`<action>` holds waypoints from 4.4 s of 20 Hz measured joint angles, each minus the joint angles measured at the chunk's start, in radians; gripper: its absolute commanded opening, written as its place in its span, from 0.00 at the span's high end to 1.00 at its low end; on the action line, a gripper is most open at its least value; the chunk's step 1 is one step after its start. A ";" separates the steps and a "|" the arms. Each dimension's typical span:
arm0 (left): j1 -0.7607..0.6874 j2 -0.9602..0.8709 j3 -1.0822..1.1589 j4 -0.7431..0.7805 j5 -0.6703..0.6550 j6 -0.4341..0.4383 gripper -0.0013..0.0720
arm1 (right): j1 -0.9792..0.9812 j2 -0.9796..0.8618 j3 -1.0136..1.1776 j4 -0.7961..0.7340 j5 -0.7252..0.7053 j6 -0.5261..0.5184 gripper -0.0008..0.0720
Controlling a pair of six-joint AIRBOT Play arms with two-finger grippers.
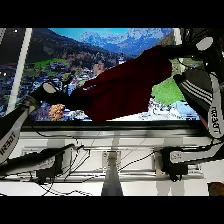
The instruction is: Fold the clothes and pants, and hang the long-sleeved shirts on hangers.
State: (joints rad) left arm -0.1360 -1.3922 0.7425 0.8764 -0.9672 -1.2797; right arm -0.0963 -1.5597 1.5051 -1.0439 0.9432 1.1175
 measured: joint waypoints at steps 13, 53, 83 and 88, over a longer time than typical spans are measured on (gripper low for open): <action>0.197 0.148 0.478 0.019 0.106 0.012 0.97 | -0.028 0.154 0.060 -0.058 0.025 -0.007 0.96; 0.153 -0.289 0.435 0.031 -0.257 0.025 0.19 | -0.035 0.364 -0.572 0.027 -0.422 -0.004 0.96; 0.449 0.076 0.505 -0.047 -0.278 0.233 0.97 | -0.053 0.280 -0.568 -0.089 -0.114 0.137 0.48; 0.445 0.053 0.502 -0.024 -0.282 0.233 0.97 | -0.053 0.195 -0.547 0.008 0.077 -0.005 0.48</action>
State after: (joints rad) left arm 0.3088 -1.3392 1.2442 0.8524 -1.2491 -1.0470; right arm -0.1490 -1.3651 0.9577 -1.0359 1.0199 1.1130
